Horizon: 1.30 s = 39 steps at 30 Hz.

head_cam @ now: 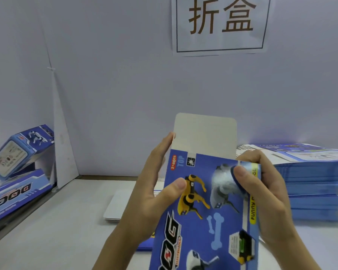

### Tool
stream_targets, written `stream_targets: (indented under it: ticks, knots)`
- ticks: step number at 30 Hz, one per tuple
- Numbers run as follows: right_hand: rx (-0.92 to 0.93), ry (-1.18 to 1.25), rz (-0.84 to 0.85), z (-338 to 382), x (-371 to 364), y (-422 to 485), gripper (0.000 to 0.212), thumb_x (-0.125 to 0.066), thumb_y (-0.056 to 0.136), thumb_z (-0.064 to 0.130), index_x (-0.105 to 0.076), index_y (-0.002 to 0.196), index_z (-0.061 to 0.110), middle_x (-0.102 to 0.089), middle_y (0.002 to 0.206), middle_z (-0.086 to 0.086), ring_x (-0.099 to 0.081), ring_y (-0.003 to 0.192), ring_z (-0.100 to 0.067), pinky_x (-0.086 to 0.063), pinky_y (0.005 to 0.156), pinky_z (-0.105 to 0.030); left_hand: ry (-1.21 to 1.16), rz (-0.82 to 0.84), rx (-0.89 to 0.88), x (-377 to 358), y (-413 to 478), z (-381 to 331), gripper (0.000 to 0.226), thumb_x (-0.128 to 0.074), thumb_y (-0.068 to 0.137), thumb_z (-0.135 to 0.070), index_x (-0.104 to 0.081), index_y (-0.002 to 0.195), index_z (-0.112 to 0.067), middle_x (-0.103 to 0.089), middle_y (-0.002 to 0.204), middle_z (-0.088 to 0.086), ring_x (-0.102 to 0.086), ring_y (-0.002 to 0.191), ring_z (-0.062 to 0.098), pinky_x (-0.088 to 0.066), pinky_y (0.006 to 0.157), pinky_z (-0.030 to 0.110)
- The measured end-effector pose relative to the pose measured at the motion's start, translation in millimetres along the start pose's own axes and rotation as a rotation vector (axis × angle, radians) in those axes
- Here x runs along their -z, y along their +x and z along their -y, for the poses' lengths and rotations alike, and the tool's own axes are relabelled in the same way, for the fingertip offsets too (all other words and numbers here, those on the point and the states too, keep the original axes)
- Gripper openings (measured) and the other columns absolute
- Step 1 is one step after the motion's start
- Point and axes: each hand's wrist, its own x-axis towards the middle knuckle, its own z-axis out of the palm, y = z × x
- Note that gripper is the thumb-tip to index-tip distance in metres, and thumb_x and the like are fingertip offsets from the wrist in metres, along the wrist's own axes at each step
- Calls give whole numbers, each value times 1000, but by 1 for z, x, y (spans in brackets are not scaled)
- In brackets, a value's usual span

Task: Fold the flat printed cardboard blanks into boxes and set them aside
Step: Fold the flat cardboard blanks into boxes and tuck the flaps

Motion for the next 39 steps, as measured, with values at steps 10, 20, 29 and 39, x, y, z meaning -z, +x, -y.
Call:
stream_targets:
  ticks: [10, 20, 29, 39]
  knots:
    - [-24, 32, 15, 4, -7, -4, 16, -67, 75, 23, -53, 72, 16, -36, 62, -21, -38, 50, -30, -39, 47, -22, 40, -152, -120, -6, 0, 4, 19, -58, 79, -33, -60, 98, -29, -62, 103, -3, -68, 83, 23, -55, 62, 28]
    - [74, -75, 50, 0, -7, -1, 17, -56, 75, 30, -49, 70, 15, -34, 58, -5, -32, 50, -18, -28, 46, -26, -238, -69, -165, -14, -3, 0, 10, -52, 80, -21, -55, 74, -29, -57, 68, -14, -59, 58, 5, -51, 54, 20]
    - [252, -137, -84, -6, -10, -6, 20, -52, 80, 26, -44, 65, 17, -32, 59, 2, -28, 52, -18, -25, 50, -26, -24, -147, -136, -5, 1, -8, 13, -58, 80, -30, -55, 92, -31, -62, 91, -12, -66, 77, 9, -57, 70, 33]
    - [647, -585, -465, -12, -20, -3, 14, -56, 93, 20, -50, 84, 11, -46, 91, 3, -47, 86, 8, -37, 78, -7, 817, -35, -3, -32, -5, -4, 126, -66, 51, -79, 23, 138, -60, 16, 146, -37, 8, 144, -3, -27, 117, 44]
